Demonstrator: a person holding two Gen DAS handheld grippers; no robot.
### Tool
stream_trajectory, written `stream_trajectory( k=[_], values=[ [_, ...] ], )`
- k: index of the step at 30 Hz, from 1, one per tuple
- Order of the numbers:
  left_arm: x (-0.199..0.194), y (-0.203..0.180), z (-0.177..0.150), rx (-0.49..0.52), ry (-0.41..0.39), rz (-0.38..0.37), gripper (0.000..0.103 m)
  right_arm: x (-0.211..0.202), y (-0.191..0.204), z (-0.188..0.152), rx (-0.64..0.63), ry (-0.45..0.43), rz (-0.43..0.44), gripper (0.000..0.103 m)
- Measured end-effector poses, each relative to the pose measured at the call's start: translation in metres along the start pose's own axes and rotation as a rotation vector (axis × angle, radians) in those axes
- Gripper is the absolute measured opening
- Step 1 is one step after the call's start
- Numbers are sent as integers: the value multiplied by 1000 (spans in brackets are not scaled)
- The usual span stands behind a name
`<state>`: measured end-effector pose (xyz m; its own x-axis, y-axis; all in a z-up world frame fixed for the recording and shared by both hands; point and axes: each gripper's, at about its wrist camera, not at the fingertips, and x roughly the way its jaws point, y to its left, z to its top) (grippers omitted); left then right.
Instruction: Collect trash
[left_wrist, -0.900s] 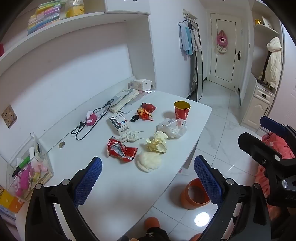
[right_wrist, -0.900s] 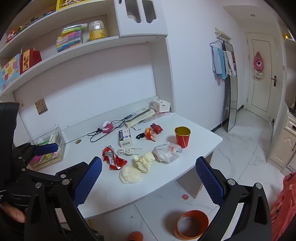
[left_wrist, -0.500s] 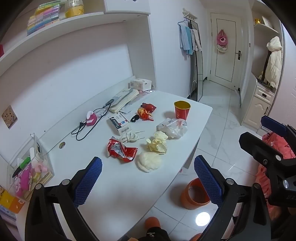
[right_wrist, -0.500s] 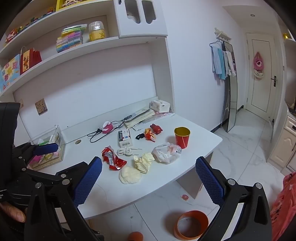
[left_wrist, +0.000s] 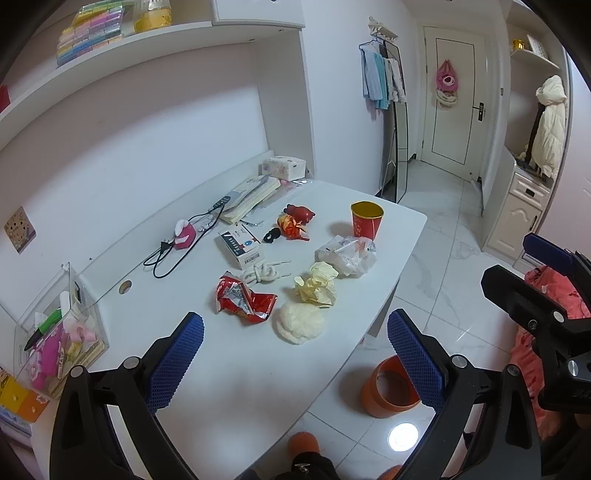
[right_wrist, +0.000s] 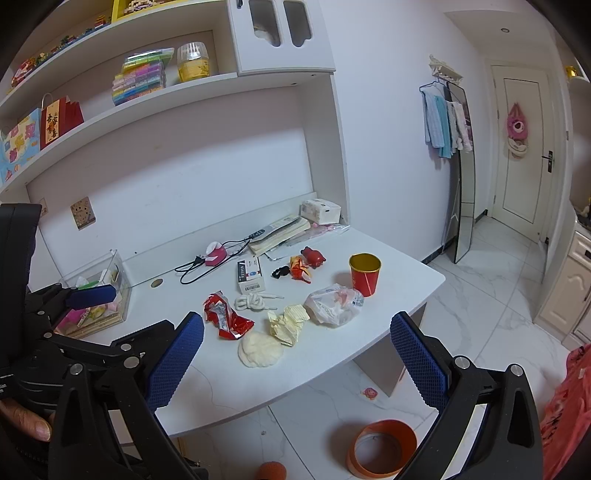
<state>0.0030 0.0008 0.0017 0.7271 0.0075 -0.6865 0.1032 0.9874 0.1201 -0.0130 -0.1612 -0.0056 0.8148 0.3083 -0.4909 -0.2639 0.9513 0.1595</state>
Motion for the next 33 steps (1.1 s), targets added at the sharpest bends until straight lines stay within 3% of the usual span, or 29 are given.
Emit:
stream_trajectory(
  k=[33],
  values=[
    [14, 5, -3, -15, 33, 2, 98, 19, 5, 0, 4, 23, 13, 98]
  ],
)
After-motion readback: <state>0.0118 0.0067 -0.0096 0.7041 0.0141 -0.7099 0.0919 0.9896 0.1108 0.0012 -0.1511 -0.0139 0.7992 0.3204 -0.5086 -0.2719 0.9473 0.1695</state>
